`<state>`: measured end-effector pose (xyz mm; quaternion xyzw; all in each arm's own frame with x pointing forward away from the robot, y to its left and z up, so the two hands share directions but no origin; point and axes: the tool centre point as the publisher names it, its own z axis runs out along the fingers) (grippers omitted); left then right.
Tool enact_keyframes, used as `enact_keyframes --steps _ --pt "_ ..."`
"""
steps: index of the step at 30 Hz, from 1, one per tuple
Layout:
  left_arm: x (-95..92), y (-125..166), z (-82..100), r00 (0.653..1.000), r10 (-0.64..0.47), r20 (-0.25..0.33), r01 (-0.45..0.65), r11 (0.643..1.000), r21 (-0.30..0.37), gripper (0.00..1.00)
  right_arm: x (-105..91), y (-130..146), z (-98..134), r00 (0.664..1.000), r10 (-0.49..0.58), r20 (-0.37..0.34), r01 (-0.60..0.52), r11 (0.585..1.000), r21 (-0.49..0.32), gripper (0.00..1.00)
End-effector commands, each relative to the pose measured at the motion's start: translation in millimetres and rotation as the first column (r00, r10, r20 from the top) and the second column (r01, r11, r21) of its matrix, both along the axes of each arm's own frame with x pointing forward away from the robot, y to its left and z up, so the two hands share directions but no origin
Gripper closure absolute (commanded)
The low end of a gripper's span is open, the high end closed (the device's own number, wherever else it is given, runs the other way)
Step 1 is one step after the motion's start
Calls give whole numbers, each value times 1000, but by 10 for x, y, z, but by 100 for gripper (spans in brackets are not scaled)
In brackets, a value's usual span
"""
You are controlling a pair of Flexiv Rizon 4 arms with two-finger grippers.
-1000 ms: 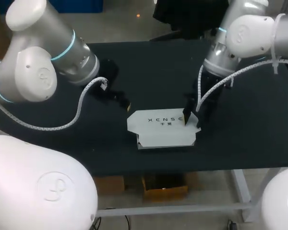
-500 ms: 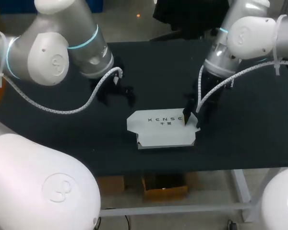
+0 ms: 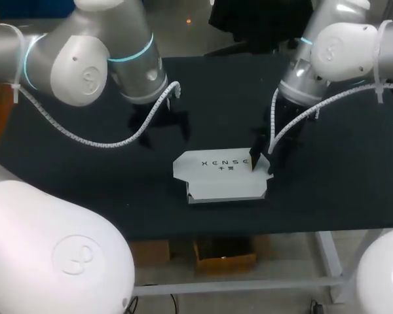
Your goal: Assemble the packaging by folding the flat box into shape, placing the metal phone stand inside, and closing the box properly
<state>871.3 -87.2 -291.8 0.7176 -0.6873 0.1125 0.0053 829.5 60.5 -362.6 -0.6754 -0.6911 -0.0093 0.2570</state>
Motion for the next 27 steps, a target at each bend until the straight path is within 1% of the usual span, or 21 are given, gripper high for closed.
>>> enact_keyframes --steps 1,3,4,5,6,7,8,9,10,11,12,14,15,16,19,21,22,24,27 --pt "9 -60 19 999 24 -23 -23 998 50 0 -20 -3 0 1000 -3 5 3 1000 4 49" --pt "5 -108 14 998 46 -39 -44 998 40 0 -23 -7 -2 1000 -6 6 6 1000 4 50" --pt "6 -125 10 997 59 -56 -57 998 34 0 -24 -8 -3 1000 -6 6 6 1000 4 49" --pt "-4 -147 -1 997 58 -60 -56 998 32 10 -22 -9 -7 1000 -7 6 7 1000 4 49" --pt "-14 -154 -9 995 65 -74 -63 998 20 24 -21 -9 -7 1000 -7 6 7 1000 4 49" --pt "-24 -164 -18 993 67 -102 -66 998 10 41 -21 -8 -8 1000 -7 6 7 1000 4 49" --pt "-33 -173 -25 991 67 -112 -67 998 2 53 -20 -6 -8 1000 -6 6 6 1000 4 49" --pt "-47 -178 -31 991 73 -115 -74 997 -5 60 -19 -6 -8 1000 -5 7 5 1000 4 50" --pt "-66 -187 -39 987 83 -140 -84 996 -6 69 -17 -3 -9 1000 -4 7 4 1000 4 49" --pt "-82 -202 -49 984 92 -151 -95 995 -9 76 -16 -1 -8 1000 -4 8 4 1000 3 49" --pt "-97 -216 -62 981 112 -159 -114 993 -7 76 -15 0 -8 1000 -3 9 3 1000 3 49" --pt "-102 -248 -95 966 141 -217 -145 989 -4 69 -14 2 -7 1000 -2 11 2 1000 3 48" --pt "-101 -266 -115 961 140 -240 -146 989 -7 75 -13 3 -7 1000 -2 12 2 1000 2 48" --pt "-108 -284 -134 954 160 -252 -167 986 -6 76 -13 4 -7 1000 -2 14 2 1000 2 48" --pt "-127 -323 -187 940 183 -287 -195 981 -14 77 -17 5 -16 1000 -2 14 2 1000 4 47" --pt "-141 -342 -227 932 190 -307 -205 979 -18 85 -17 3 -23 1000 -2 13 2 1000 7 47" --pt "-146 -350 -243 928 190 -321 -206 978 -17 86 -16 0 -26 1000 -3 12 3 1000 7 47" --pt "-152 -368 -288 920 189 -343 -205 979 -10 86 -18 -6 -29 1000 -4 11 4 1000 8 47" --pt "-167 -379 -349 908 200 -369 -215 977 0 82 -21 -11 -29 1000 -5 12 5 1000 9 47"
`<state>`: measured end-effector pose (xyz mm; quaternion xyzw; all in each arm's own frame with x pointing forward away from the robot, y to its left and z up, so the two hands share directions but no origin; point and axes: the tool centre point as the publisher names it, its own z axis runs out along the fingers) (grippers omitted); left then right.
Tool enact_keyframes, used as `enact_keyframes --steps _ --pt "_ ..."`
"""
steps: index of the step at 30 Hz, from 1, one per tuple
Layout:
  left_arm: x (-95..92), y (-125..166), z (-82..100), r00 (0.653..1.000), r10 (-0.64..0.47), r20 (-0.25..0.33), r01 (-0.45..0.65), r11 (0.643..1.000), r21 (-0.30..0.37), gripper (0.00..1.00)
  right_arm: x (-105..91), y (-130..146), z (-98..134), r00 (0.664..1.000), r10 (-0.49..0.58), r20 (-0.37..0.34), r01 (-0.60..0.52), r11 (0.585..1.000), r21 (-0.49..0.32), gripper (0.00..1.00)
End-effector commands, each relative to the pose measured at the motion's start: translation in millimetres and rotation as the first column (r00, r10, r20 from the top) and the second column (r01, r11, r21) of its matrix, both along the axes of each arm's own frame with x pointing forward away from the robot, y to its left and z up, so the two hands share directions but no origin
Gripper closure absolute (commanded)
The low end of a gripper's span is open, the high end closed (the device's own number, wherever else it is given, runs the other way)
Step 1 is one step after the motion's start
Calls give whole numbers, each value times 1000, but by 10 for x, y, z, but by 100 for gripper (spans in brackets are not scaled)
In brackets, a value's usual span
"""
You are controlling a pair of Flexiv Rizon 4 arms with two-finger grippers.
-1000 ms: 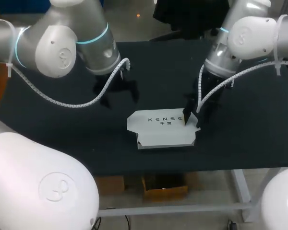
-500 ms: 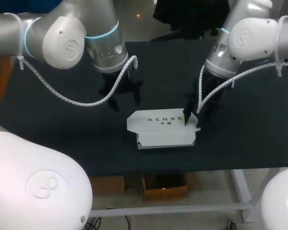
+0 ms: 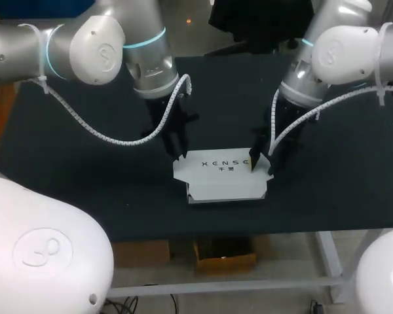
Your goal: Assemble the packaging by folding the flat box into shape, placing the metal phone stand inside, and closing the box properly
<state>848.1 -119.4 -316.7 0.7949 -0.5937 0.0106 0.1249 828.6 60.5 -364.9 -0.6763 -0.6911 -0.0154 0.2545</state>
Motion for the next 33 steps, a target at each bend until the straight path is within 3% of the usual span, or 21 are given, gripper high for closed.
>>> enact_keyframes --steps 1,4,14,17,33 --pt "62 -59 -124 999 3 -53 -3 1000 6 82 -12 -12 -7 1000 -1 1 1 1000 4 47" --pt "48 -59 -181 999 2 -55 -2 1000 5 69 -12 -13 -6 1000 0 3 0 1000 4 48" --pt "35 -49 -263 997 -33 -70 32 999 -19 64 -9 -8 11 1000 2 12 -2 1000 5 48" --pt "14 -52 -301 997 -43 -70 42 999 -24 58 -8 -7 13 1000 2 14 -2 1000 5 48" --pt "-64 -97 -390 995 -62 -74 60 998 -27 57 1 -3 6 1000 -8 21 8 1000 5 47"
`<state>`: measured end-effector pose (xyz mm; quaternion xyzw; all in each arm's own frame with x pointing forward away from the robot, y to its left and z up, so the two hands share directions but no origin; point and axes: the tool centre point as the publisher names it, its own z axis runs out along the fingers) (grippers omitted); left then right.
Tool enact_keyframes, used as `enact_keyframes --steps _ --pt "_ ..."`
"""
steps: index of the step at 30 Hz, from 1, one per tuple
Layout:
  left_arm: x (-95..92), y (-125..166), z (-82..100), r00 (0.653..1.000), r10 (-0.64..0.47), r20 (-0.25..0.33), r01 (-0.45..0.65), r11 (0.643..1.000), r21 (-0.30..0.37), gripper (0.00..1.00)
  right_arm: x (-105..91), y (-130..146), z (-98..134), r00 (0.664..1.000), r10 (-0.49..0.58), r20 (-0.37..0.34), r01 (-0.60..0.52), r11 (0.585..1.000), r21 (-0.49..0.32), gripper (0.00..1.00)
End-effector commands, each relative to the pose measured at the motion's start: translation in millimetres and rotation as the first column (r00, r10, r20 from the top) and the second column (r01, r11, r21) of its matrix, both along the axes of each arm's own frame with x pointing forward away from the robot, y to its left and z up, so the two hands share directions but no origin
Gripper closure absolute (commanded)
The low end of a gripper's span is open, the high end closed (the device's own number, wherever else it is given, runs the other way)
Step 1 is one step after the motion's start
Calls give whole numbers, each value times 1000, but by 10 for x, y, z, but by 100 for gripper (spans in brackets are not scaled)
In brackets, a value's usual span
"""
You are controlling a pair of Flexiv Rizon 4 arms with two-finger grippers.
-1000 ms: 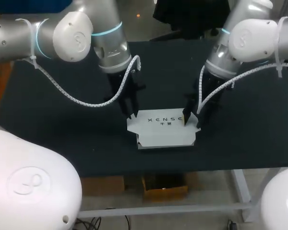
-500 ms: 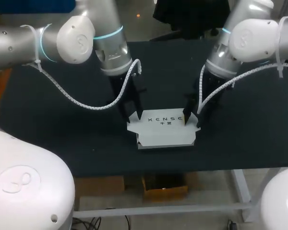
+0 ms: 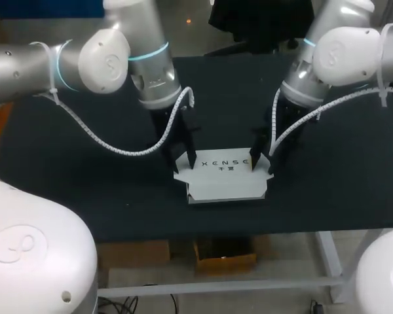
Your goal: Assemble the packaging by folding the flat box into shape, placing the metal phone stand inside, and closing the box properly
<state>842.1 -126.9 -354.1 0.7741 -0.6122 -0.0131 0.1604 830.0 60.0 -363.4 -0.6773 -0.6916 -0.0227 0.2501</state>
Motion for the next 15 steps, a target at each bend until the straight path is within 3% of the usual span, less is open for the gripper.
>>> enact_keyframes --steps 1,15 --pt "-6 -23 -18 1000 -1 1 1 1000 9 56 -13 1 -9 1000 -4 5 4 1000 2 47" --pt "-9 -33 0 1000 -11 22 10 1000 17 52 6 9 -22 999 -28 31 28 1000 -12 45"
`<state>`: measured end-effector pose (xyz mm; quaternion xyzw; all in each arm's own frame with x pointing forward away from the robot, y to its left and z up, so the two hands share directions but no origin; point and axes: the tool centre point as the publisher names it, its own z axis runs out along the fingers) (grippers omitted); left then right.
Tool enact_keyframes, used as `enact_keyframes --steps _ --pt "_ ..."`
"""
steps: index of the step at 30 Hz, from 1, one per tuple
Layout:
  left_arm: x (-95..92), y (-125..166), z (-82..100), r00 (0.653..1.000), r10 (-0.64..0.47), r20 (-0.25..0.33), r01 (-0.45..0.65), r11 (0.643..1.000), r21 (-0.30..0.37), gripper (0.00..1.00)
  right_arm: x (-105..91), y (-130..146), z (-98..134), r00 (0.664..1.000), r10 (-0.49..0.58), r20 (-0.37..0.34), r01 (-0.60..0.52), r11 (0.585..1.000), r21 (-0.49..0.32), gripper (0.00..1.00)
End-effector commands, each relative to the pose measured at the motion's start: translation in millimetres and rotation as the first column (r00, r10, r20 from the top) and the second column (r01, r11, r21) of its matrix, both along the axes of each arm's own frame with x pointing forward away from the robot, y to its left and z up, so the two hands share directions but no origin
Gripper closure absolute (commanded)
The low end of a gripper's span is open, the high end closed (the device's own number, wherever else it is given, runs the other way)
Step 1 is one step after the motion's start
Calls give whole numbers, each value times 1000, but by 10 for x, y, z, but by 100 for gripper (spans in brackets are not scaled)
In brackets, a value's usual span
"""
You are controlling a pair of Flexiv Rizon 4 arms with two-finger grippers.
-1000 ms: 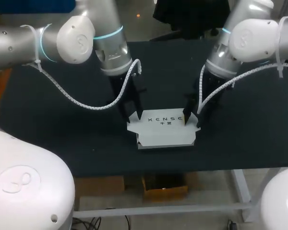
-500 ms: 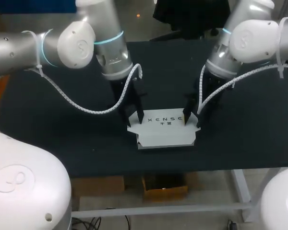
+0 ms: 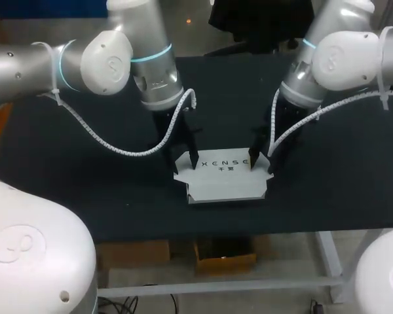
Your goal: Assemble the packaging by folding the flat box into shape, placing the metal phone stand inside, and closing the box properly
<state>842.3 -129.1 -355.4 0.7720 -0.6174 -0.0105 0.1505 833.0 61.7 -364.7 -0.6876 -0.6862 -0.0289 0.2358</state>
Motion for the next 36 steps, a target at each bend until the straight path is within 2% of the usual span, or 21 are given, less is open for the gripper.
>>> enact_keyframes --steps 1,20,22,31,36 --pt "-10 -12 12 1000 -2 6 2 1000 5 52 -24 -8 -15 1000 -3 6 3 1000 5 45" --pt "1 -12 9 1000 -8 13 7 1000 20 53 -9 -19 -34 1000 -16 2 16 1000 -1 46" --pt "1 -12 9 1000 -8 13 7 1000 20 45 -9 -19 -34 1000 -16 2 16 1000 -1 43" --pt "1 -12 9 1000 -8 13 7 1000 20 37 -9 -19 -34 1000 -16 2 16 1000 -1 43" --pt "1 -12 9 1000 -8 13 7 1000 20 41 -9 -19 -34 1000 -16 2 16 1000 -1 41"
